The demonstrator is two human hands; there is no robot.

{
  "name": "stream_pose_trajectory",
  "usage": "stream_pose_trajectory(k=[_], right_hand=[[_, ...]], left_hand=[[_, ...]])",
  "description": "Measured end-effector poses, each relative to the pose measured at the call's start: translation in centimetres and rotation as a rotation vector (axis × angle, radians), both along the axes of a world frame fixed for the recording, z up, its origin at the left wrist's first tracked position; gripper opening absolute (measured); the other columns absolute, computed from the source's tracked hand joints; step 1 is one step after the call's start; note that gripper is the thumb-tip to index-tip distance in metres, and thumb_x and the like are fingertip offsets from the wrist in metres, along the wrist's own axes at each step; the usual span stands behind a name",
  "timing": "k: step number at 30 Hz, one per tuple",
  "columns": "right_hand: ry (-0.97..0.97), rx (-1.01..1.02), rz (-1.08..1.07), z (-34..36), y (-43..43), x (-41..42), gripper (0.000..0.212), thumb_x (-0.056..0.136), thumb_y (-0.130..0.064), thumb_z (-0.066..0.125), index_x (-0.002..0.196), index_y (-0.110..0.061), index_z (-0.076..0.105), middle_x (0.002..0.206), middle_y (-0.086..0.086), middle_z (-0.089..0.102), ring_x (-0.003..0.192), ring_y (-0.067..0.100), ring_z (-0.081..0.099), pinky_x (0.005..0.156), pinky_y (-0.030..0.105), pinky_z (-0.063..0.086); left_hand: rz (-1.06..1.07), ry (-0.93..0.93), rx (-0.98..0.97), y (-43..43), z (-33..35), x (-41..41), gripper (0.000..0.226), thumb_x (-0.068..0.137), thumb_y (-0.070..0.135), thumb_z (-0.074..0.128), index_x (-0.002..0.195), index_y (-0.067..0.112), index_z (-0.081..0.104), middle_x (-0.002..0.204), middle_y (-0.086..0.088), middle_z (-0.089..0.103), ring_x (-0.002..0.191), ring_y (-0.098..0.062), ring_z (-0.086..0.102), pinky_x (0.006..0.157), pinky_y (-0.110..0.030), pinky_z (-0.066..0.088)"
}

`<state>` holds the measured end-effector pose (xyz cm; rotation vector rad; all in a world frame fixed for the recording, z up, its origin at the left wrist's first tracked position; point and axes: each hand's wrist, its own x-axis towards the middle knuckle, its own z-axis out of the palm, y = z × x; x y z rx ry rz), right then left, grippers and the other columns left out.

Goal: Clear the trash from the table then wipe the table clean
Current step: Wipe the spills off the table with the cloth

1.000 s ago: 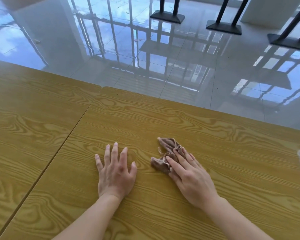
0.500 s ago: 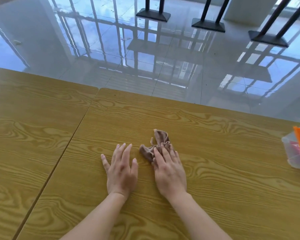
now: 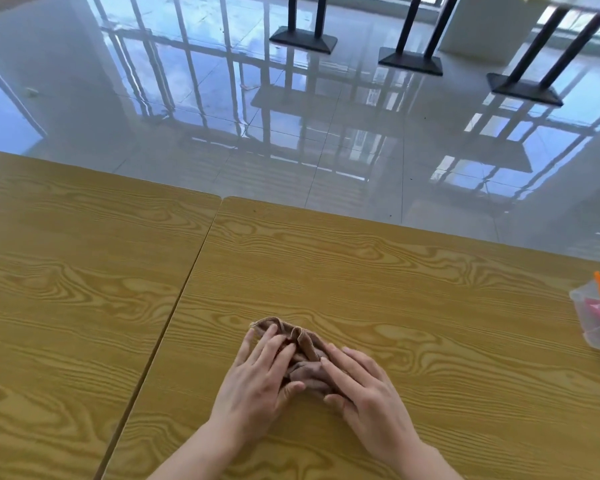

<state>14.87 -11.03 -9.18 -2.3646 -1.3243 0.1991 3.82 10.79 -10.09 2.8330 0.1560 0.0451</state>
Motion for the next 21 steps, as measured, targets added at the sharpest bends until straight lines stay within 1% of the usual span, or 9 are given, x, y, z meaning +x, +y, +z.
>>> stream_pose_trajectory(k=[2,4,5,6,8,9,12,16,21], right_hand=[[-0.015,0.024,-0.011,0.0,0.7,0.2,0.056,0.087,-0.034,0.072,0.139,-0.025,0.055,0.151,-0.011,0.044,0.13,0.014,0.046,0.1,0.04,0.047],[-0.034,0.037,0.0,0.0,2.3,0.7,0.053,0.082,-0.024,0.078,0.132,-0.02,0.062,0.143,-0.007,0.054,0.12,0.016,0.054,0.093,0.04,0.051],[-0.042,0.035,0.01,0.1,3.2,1.2,0.052,0.08,-0.019,0.079,0.13,-0.018,0.064,0.14,-0.006,0.057,0.116,0.017,0.056,0.09,0.04,0.052],[-0.049,0.029,0.019,0.1,4.2,1.7,0.052,0.079,-0.014,0.079,0.128,-0.018,0.065,0.138,-0.006,0.059,0.114,0.017,0.057,0.088,0.039,0.052],[-0.061,0.027,0.049,0.2,6.2,2.8,0.047,0.081,-0.01,0.075,0.127,-0.017,0.067,0.134,-0.005,0.062,0.111,0.018,0.059,0.086,0.038,0.052],[-0.068,0.032,0.069,0.2,7.3,3.4,0.044,0.082,-0.009,0.072,0.126,-0.017,0.067,0.133,-0.004,0.063,0.111,0.018,0.06,0.086,0.038,0.052],[-0.094,0.034,0.125,0.3,10.1,4.9,0.04,0.084,-0.008,0.069,0.123,-0.016,0.069,0.13,-0.002,0.066,0.11,0.02,0.061,0.088,0.036,0.052],[-0.09,0.027,0.168,-0.1,13.1,6.8,0.042,0.087,-0.007,0.064,0.128,-0.015,0.066,0.133,0.0,0.063,0.116,0.02,0.059,0.095,0.036,0.049],[-0.084,0.028,0.163,-0.6,17.2,8.6,0.043,0.092,-0.006,0.055,0.134,-0.014,0.06,0.138,0.003,0.06,0.126,0.022,0.055,0.105,0.036,0.043]], left_hand=[[0.008,-0.043,-0.006,0.1,-0.1,0.0,0.059,0.098,0.063,0.039,0.132,0.018,0.056,0.144,-0.003,0.049,0.148,-0.02,0.027,0.119,-0.048,0.021],[0.065,-0.075,-0.025,0.5,-0.2,-0.1,0.05,0.096,0.06,0.046,0.123,0.02,0.06,0.145,-0.007,0.048,0.143,-0.022,0.035,0.118,-0.043,0.026],[0.095,-0.091,-0.029,0.7,-0.2,-0.1,0.049,0.095,0.058,0.046,0.122,0.019,0.06,0.147,-0.008,0.046,0.141,-0.021,0.038,0.117,-0.041,0.028],[0.114,-0.099,-0.03,1.0,-0.3,0.0,0.049,0.096,0.056,0.045,0.125,0.019,0.059,0.15,-0.007,0.045,0.142,-0.02,0.038,0.116,-0.042,0.028],[0.14,-0.107,-0.016,1.8,-0.3,0.5,0.054,0.097,0.052,0.042,0.138,0.018,0.053,0.151,-0.005,0.045,0.143,-0.019,0.036,0.115,-0.042,0.028],[0.153,-0.116,-0.002,2.2,-0.3,0.8,0.055,0.098,0.049,0.04,0.141,0.018,0.051,0.15,-0.005,0.047,0.143,-0.019,0.037,0.115,-0.042,0.028],[0.204,-0.116,0.02,3.6,-0.5,1.7,0.053,0.1,0.045,0.037,0.138,0.012,0.056,0.146,-0.007,0.051,0.141,-0.022,0.04,0.115,-0.042,0.028],[0.256,-0.112,0.021,5.9,-1.0,3.1,0.052,0.101,0.041,0.036,0.139,0.011,0.054,0.148,-0.008,0.049,0.142,-0.022,0.037,0.116,-0.044,0.033],[0.302,-0.082,0.01,9.6,-1.1,5.2,0.054,0.101,0.042,0.032,0.142,0.013,0.051,0.152,-0.008,0.044,0.145,-0.023,0.033,0.118,-0.045,0.031]])
